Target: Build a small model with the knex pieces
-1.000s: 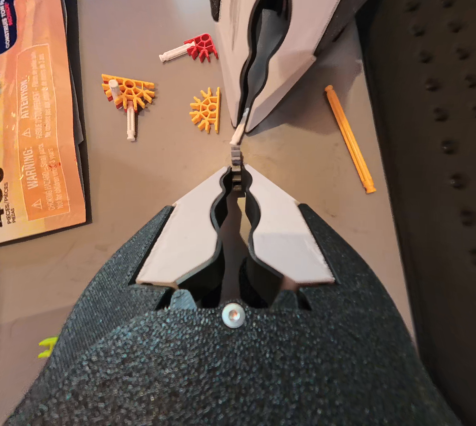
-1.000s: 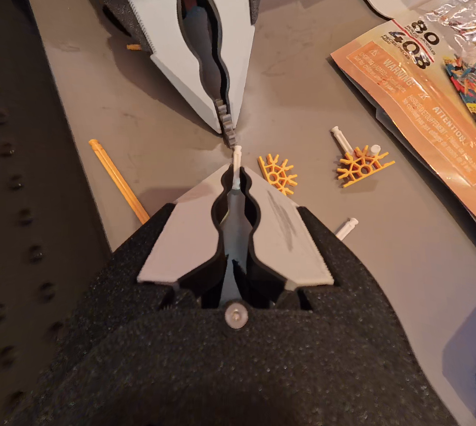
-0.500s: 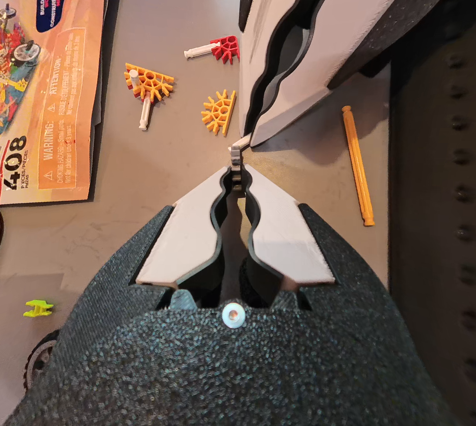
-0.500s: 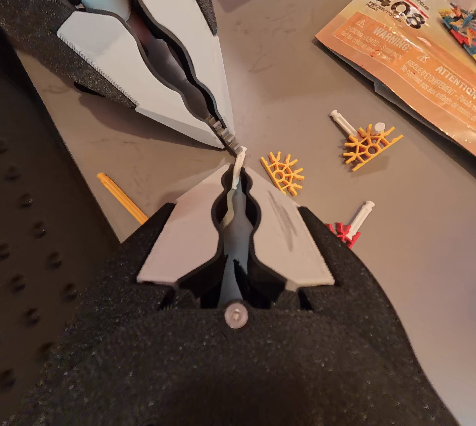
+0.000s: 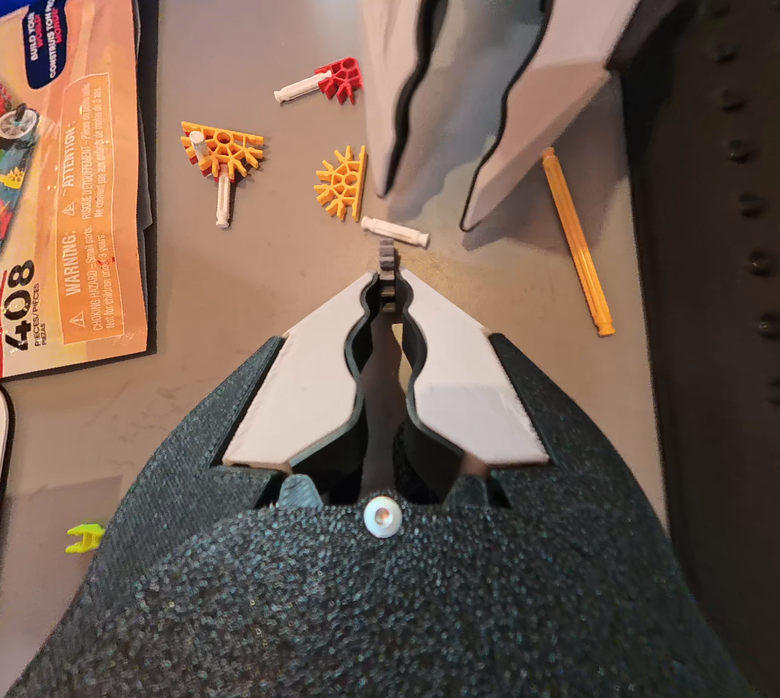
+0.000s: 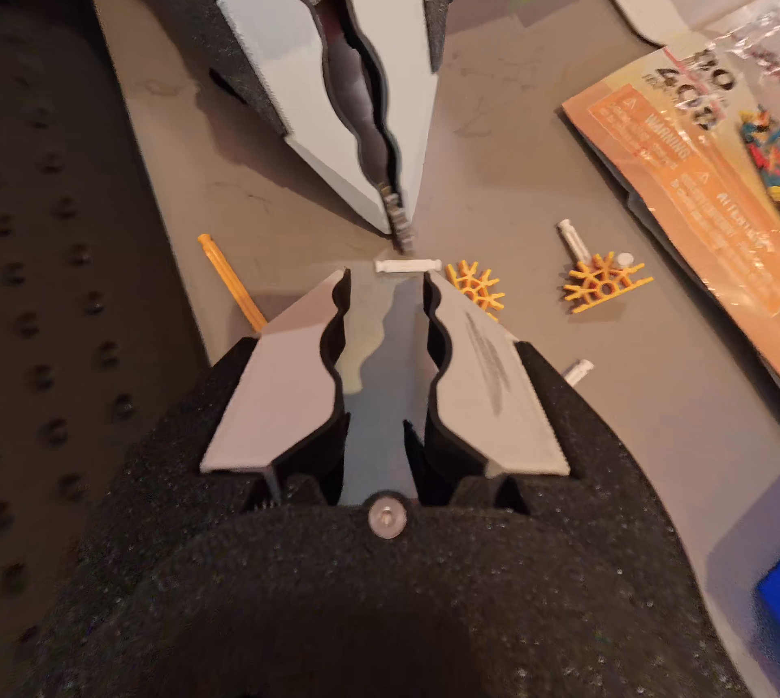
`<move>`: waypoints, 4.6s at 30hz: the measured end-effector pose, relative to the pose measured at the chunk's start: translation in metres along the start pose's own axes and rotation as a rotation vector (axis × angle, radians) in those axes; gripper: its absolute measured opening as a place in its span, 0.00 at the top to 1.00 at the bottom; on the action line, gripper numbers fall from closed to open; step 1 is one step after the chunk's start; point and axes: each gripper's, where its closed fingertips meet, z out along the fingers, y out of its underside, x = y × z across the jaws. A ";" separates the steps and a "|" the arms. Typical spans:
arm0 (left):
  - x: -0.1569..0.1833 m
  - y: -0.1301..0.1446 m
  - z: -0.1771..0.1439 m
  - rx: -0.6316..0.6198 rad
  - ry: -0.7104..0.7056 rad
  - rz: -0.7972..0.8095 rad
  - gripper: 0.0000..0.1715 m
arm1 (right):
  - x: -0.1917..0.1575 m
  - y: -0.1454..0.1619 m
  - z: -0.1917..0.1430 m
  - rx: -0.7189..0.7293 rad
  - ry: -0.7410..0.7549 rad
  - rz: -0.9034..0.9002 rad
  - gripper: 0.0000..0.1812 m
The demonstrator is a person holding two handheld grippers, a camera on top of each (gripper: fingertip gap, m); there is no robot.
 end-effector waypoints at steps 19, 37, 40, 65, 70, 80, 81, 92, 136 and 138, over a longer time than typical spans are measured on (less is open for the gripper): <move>0.006 0.001 -0.002 0.022 0.159 0.098 0.97 | 0.010 0.004 0.015 0.026 -0.115 0.022 0.82; 0.005 0.000 -0.001 0.035 0.181 0.126 0.97 | -0.001 0.000 0.017 0.055 -0.179 -0.108 0.82; 0.005 0.000 -0.001 0.035 0.183 0.105 0.97 | -0.001 0.000 0.017 0.056 -0.180 -0.117 0.83; 0.005 0.000 -0.001 0.026 0.186 0.093 0.97 | 0.013 0.018 -0.010 0.065 -0.200 -0.061 0.84; 0.005 0.000 0.000 0.023 0.185 0.096 0.97 | 0.009 0.019 -0.001 0.041 -0.199 -0.090 0.87; 0.005 -0.002 0.001 0.037 0.177 0.076 0.97 | 0.003 0.009 0.009 0.046 -0.213 -0.125 0.91; 0.005 -0.002 0.001 0.038 0.175 0.076 0.97 | 0.003 0.008 0.010 0.046 -0.214 -0.126 0.92; 0.006 -0.002 0.001 0.042 0.179 0.062 0.97 | 0.001 0.003 0.013 0.056 -0.191 -0.134 0.94; 0.007 -0.002 0.001 0.047 0.192 0.052 0.97 | 0.003 0.001 0.017 0.067 -0.154 -0.157 0.99; 0.007 -0.002 0.001 0.047 0.191 0.055 0.97 | 0.003 0.001 0.017 0.065 -0.158 -0.151 0.99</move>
